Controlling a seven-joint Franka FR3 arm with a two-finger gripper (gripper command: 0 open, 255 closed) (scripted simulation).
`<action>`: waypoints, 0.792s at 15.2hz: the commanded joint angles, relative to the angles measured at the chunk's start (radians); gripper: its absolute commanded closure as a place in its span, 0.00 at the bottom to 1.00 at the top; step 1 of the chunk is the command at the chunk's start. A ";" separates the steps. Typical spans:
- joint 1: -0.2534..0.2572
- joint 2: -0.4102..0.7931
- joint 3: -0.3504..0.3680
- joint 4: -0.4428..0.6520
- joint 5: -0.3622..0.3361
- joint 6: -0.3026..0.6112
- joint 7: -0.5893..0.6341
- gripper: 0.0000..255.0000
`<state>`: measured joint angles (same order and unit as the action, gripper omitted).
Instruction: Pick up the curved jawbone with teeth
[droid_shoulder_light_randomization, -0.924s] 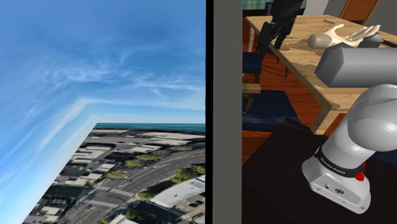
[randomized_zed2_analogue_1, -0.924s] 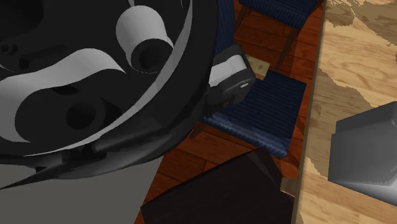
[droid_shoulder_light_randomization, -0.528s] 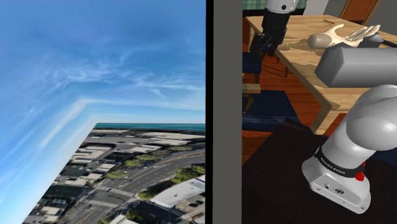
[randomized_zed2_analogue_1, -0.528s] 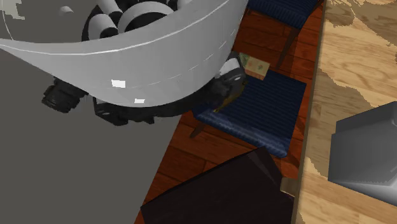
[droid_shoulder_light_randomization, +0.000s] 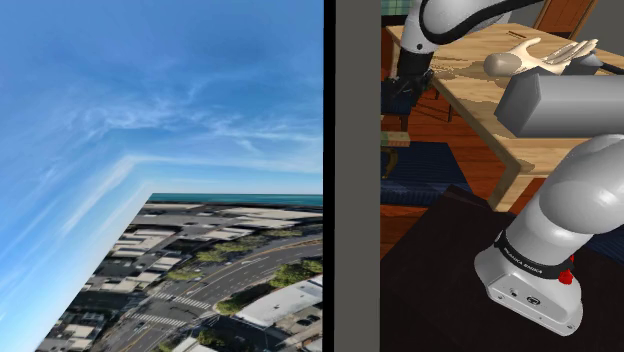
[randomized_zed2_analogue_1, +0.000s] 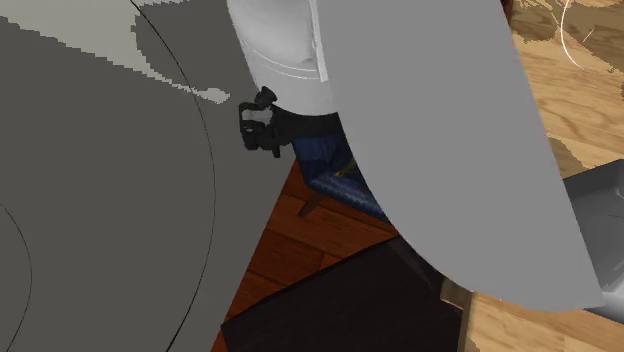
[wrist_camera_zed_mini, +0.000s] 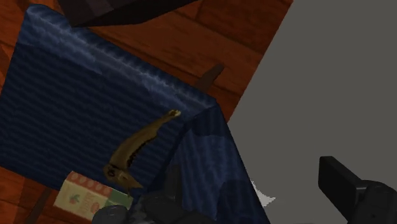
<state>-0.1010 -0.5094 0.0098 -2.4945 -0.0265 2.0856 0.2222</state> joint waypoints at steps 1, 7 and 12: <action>-0.018 0.056 -0.011 -0.013 -0.004 0.067 0.016 0.00; -0.067 0.249 -0.050 0.001 -0.008 0.239 0.053 0.00; -0.101 0.422 -0.085 0.040 0.006 0.365 0.075 0.00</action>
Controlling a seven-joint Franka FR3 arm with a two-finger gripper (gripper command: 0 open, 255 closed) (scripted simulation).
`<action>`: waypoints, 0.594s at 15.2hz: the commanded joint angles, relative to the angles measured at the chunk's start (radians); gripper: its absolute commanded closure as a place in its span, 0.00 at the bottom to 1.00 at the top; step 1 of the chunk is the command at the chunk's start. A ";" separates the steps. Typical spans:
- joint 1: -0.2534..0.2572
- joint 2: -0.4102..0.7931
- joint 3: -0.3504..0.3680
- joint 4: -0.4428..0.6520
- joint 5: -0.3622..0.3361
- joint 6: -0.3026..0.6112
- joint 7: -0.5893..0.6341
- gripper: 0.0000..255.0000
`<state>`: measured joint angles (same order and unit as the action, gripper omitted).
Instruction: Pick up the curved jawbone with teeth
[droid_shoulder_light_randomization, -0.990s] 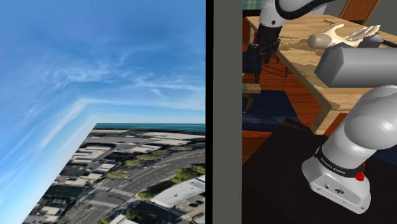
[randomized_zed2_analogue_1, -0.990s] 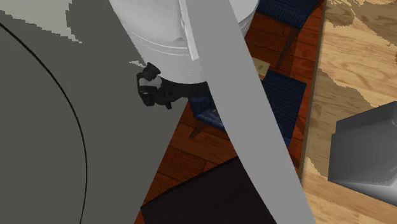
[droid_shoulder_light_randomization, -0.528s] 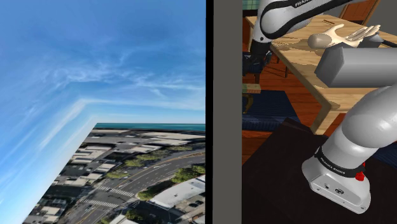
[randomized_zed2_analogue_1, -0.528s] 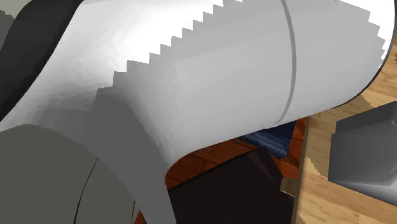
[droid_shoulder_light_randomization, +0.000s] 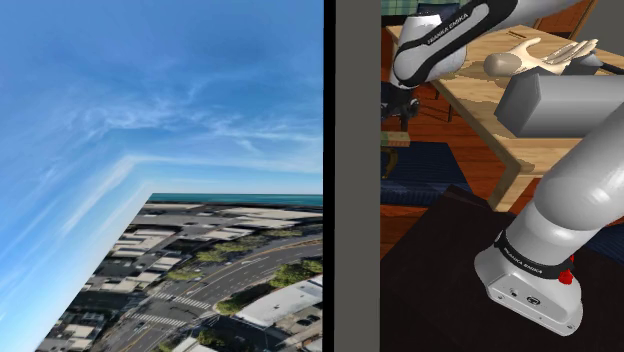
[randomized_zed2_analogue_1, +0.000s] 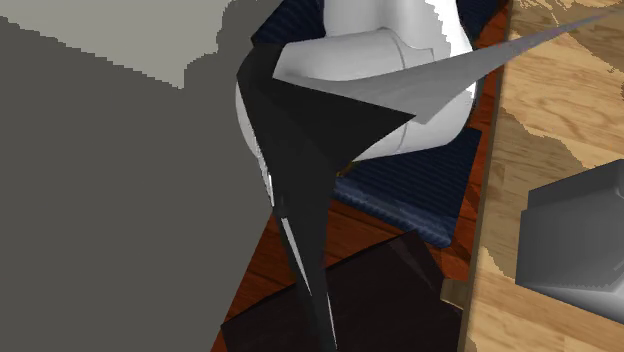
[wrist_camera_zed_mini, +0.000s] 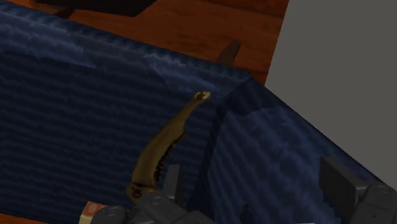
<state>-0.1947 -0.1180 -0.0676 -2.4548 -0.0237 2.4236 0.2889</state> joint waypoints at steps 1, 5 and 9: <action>-0.014 0.066 -0.014 0.011 0.008 0.050 0.011 0.00; -0.052 0.208 -0.026 0.063 0.039 0.134 0.015 0.00; -0.069 0.351 -0.055 0.129 0.091 0.202 0.007 0.00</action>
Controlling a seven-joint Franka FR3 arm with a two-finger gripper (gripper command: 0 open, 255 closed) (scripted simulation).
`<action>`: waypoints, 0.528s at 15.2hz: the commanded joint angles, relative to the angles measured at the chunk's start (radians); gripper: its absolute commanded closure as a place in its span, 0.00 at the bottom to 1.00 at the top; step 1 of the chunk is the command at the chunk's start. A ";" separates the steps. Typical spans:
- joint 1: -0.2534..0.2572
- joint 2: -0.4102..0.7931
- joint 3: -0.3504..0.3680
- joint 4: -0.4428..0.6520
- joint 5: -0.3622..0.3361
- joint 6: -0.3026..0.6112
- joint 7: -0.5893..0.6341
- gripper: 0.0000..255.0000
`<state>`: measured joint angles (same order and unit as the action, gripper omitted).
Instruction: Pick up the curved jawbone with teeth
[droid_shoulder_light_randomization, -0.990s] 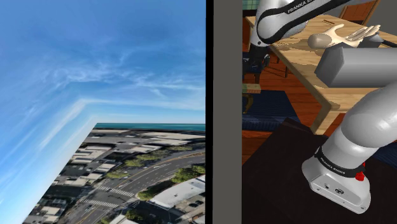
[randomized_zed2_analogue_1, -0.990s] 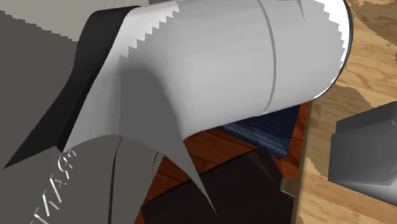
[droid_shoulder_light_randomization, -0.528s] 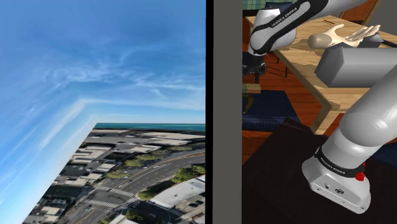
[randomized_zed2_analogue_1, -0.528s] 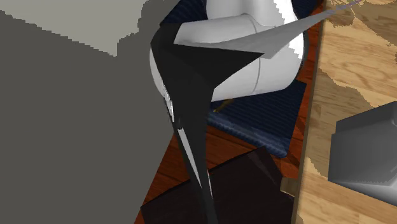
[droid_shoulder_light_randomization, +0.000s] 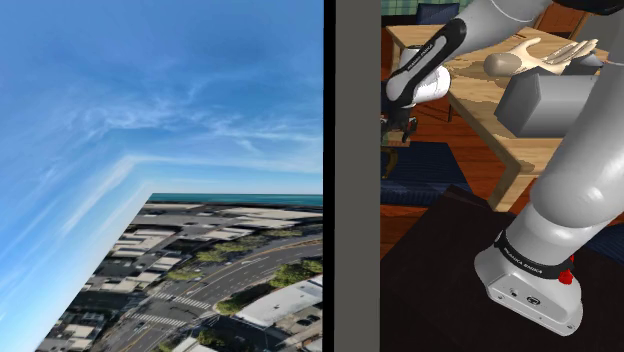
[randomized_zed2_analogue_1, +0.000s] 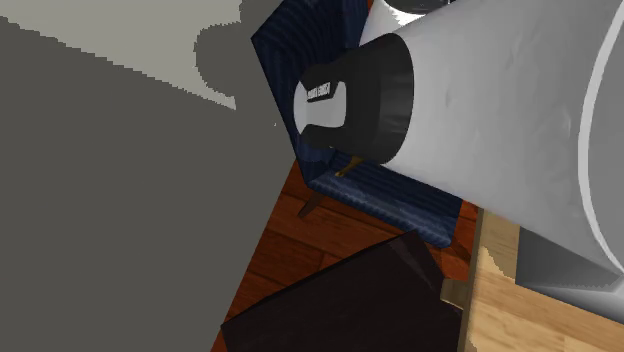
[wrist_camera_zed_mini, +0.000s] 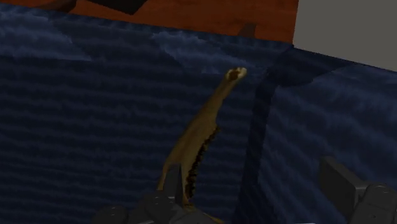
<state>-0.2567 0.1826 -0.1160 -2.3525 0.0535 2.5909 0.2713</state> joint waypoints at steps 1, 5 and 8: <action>-0.015 0.086 -0.009 0.045 0.028 0.050 0.021 0.00; -0.060 0.227 -0.008 0.127 0.084 0.099 0.011 0.00; -0.098 0.331 -0.002 0.196 0.122 0.127 0.007 0.00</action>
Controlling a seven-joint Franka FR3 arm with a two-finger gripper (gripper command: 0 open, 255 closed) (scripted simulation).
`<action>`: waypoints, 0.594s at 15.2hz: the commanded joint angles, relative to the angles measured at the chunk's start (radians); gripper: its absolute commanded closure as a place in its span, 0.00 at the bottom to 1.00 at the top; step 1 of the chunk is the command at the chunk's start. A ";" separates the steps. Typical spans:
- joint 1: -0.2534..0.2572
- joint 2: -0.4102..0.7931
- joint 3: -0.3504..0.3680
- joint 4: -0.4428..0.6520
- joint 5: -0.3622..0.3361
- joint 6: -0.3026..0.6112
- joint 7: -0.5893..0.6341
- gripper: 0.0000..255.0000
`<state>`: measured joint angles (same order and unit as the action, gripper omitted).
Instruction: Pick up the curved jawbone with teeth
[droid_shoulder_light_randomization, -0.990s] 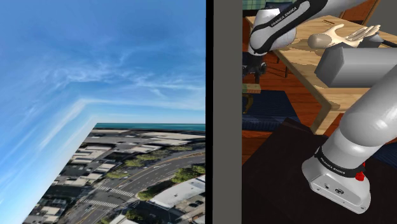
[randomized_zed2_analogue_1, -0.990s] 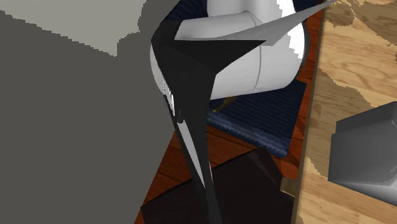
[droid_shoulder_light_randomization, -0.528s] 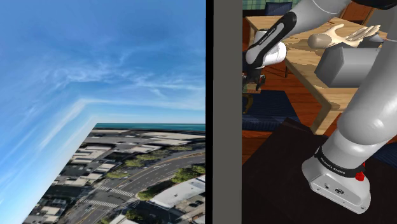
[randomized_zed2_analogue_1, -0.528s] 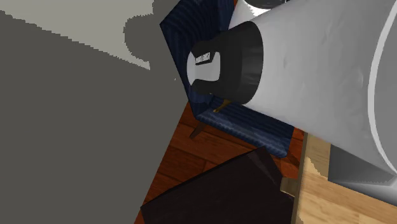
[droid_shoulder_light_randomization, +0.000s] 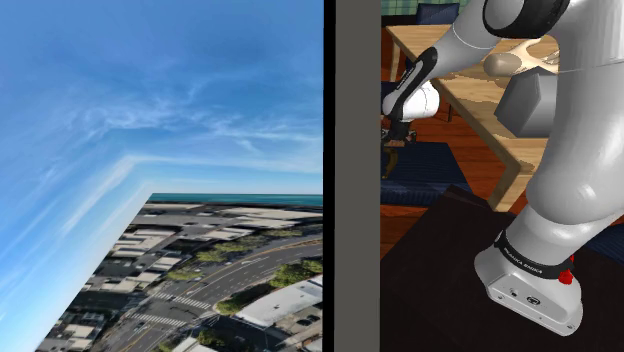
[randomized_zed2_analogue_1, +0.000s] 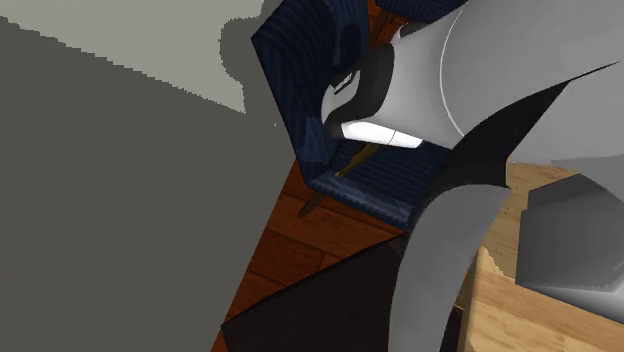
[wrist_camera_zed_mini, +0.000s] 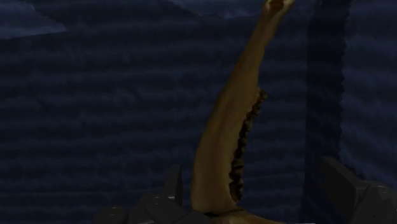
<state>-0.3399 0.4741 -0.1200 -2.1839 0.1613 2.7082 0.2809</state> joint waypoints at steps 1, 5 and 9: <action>-0.025 0.066 0.004 0.046 0.023 0.016 -0.003 0.00; -0.035 0.117 0.017 0.061 0.033 0.052 -0.012 0.00; -0.044 0.164 0.028 0.077 0.042 0.083 -0.019 0.00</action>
<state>-0.3811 0.6290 -0.0942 -2.1097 0.2011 2.7852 0.2637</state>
